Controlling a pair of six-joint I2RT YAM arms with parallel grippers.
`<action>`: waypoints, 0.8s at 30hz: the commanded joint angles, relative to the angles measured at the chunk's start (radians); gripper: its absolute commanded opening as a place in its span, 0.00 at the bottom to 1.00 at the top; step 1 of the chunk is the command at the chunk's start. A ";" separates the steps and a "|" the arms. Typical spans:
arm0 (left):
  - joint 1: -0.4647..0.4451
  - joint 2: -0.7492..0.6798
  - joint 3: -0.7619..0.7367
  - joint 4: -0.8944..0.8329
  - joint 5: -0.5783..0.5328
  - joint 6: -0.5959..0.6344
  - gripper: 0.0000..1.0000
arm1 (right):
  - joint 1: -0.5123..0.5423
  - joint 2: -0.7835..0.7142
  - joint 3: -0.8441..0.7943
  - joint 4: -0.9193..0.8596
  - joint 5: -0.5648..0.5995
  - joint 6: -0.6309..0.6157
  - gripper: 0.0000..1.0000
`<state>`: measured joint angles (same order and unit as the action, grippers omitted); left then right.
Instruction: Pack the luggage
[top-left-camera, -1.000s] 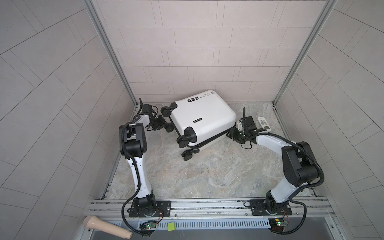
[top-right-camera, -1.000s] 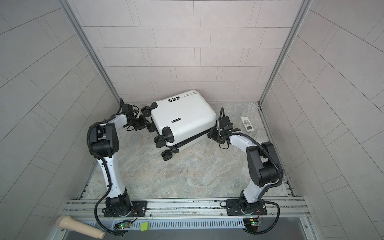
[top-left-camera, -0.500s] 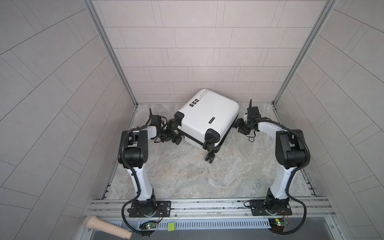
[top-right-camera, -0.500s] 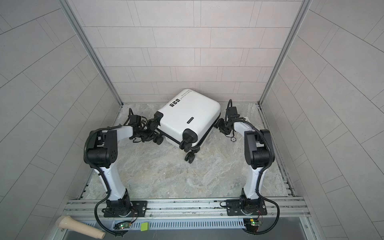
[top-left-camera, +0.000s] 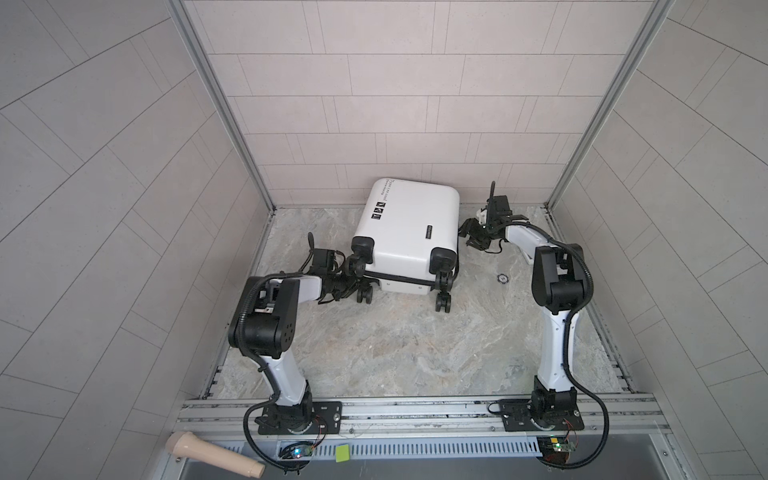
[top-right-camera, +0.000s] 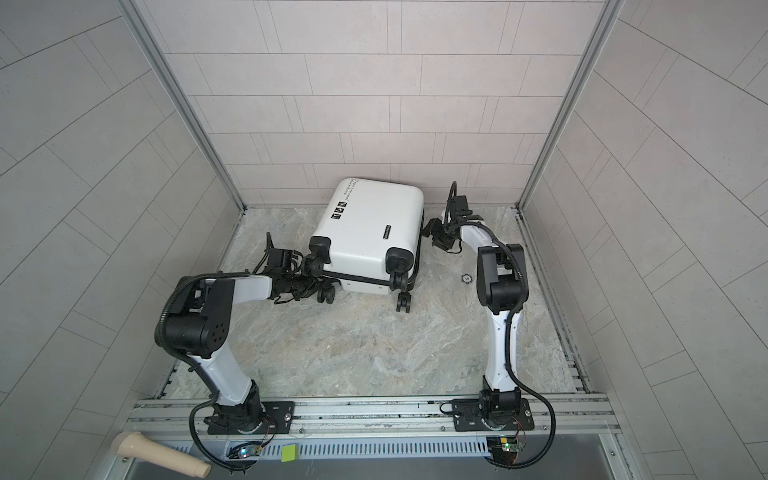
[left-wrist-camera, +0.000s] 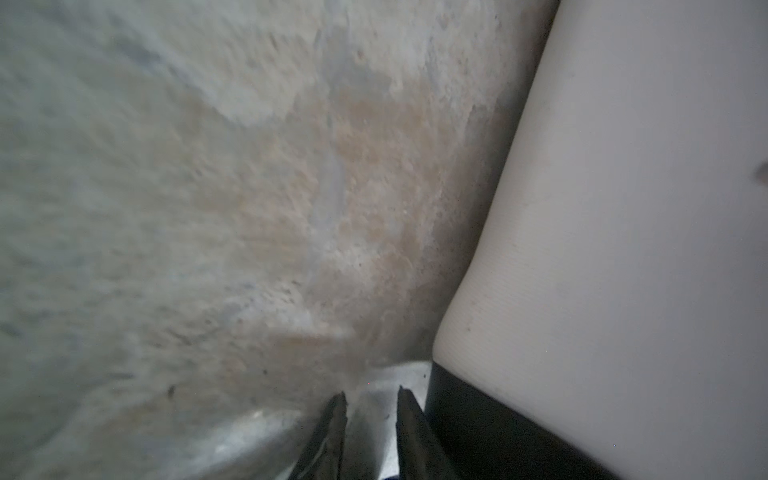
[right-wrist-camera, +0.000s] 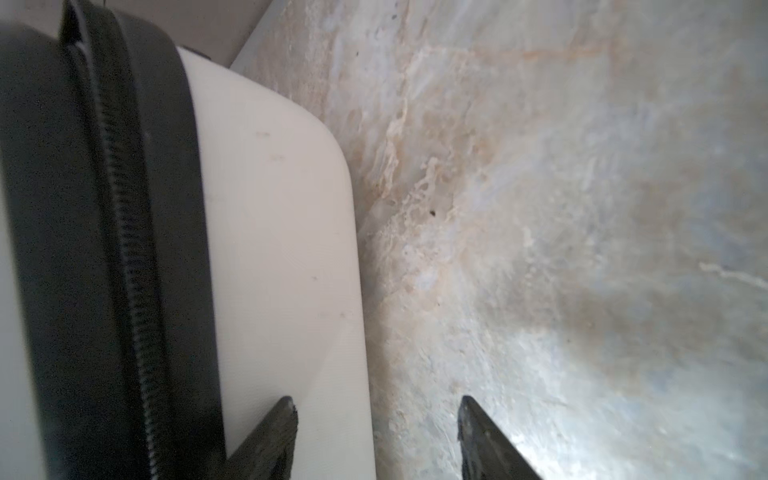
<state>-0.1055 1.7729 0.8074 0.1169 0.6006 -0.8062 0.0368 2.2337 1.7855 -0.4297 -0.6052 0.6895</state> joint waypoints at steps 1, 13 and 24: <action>-0.044 -0.036 -0.033 0.042 0.028 -0.054 0.28 | 0.018 0.042 0.096 -0.084 -0.074 -0.043 0.68; -0.077 -0.227 -0.050 -0.087 -0.077 -0.036 0.35 | -0.070 0.017 0.177 -0.186 -0.021 -0.079 0.75; -0.076 -0.526 -0.064 -0.388 -0.308 0.052 0.54 | -0.155 -0.350 -0.271 -0.054 0.062 -0.075 0.73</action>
<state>-0.1772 1.3121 0.7647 -0.1844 0.3714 -0.7769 -0.1375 1.9820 1.5879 -0.5308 -0.5774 0.6250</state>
